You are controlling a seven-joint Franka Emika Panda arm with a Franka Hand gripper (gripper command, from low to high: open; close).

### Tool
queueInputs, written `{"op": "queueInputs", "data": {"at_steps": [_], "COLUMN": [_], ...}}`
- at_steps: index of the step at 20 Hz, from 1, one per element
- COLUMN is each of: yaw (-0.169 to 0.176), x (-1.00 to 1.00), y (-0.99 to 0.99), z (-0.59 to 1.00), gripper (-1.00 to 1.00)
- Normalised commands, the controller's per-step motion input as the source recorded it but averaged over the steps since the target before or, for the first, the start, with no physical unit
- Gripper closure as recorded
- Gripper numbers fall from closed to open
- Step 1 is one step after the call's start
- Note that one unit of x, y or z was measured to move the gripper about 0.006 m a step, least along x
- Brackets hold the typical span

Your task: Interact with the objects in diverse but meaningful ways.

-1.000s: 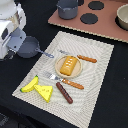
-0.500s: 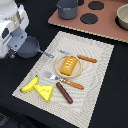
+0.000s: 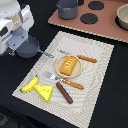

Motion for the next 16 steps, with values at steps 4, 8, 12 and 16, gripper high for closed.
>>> {"op": "queueInputs", "data": {"at_steps": [4,8,12,16], "yaw": [-0.053,-0.036,-0.033,-0.025], "x": [-0.25,-0.28,-0.29,-0.3], "y": [0.13,0.05,0.02,0.01], "z": [-0.26,-0.34,-0.4,-0.45], "gripper": [-1.0,-1.0,-1.0,-1.0]}}
